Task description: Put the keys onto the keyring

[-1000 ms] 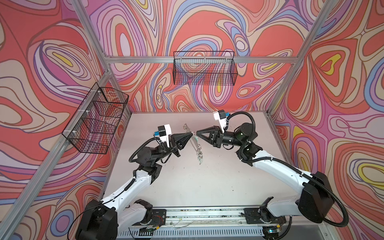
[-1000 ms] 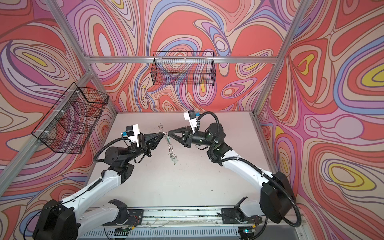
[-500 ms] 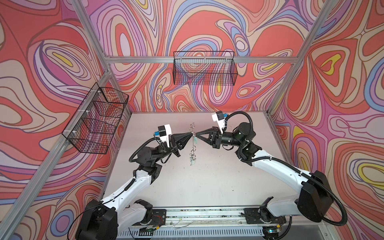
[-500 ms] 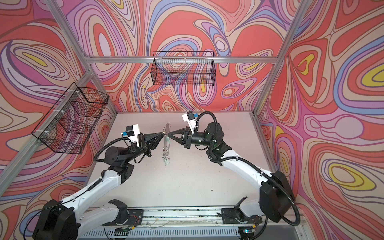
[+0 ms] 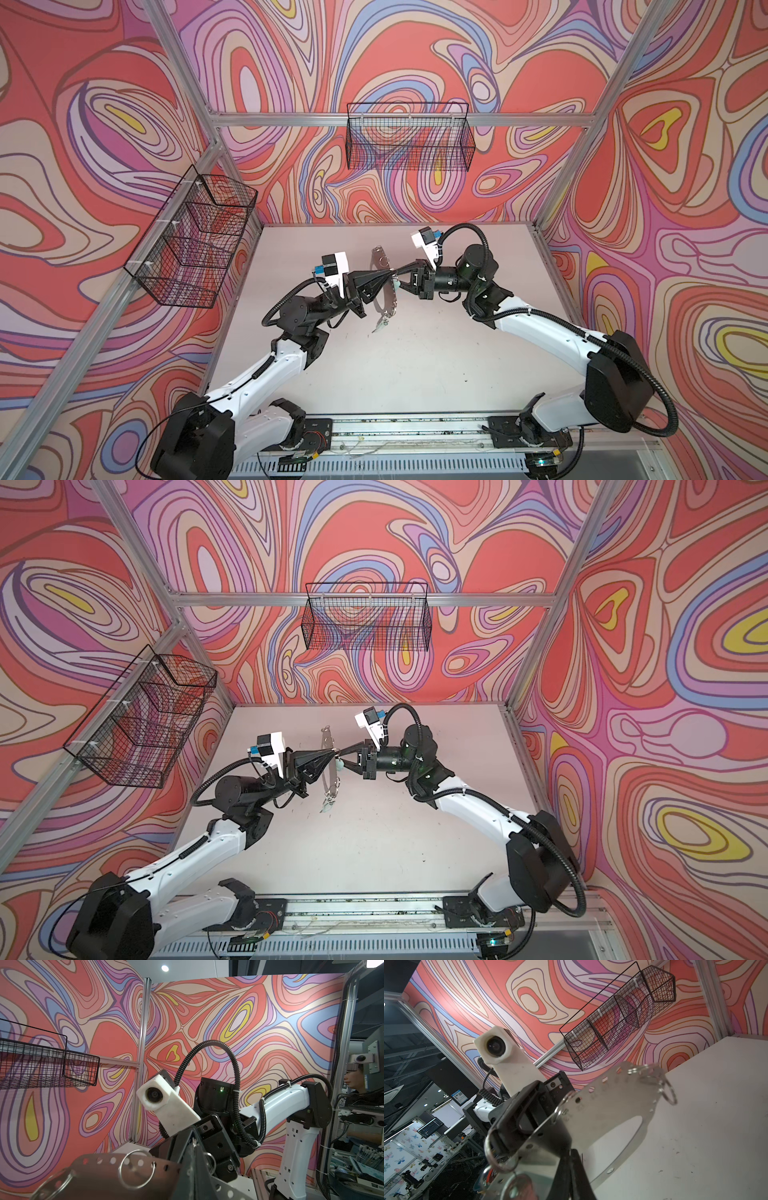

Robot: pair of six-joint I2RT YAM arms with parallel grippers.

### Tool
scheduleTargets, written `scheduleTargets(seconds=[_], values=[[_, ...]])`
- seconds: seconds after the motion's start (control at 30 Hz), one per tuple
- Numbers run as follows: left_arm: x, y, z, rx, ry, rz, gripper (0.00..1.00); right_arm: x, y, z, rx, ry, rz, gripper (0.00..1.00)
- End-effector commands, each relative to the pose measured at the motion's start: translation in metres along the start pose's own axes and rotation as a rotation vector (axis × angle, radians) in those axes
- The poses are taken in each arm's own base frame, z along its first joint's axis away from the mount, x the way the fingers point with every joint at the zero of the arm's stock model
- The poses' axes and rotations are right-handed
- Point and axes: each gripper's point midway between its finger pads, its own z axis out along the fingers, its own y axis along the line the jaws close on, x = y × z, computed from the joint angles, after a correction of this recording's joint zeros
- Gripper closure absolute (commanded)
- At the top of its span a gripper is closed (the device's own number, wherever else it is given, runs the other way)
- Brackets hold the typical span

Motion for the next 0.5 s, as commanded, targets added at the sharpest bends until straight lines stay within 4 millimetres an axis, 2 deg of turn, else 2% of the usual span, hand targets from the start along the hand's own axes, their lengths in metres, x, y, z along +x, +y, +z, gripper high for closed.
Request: scheduleTargets(seconds=[0.0,0.17,0.27,0.47], values=[[-0.022,-0.012,0.001,0.034,-0.079,0.064,1.0,-0.009,0.012,-0.001,-0.002,-0.017,-0.056,1.0],[-0.023,-0.011,-0.001,0.017,-0.081,0.067,1.0,-0.01,0.004,-0.013,0.123,-0.048,-0.121,0.97],[-0.023,-0.01,-0.002,0.009,-0.086,0.067,1.0,-0.015,0.0,-0.025,0.201,-0.104,-0.164,0.9],[-0.024,-0.01,-0.002,0.014,-0.09,0.052,1.0,-0.027,0.013,-0.038,0.224,-0.186,-0.255,0.81]])
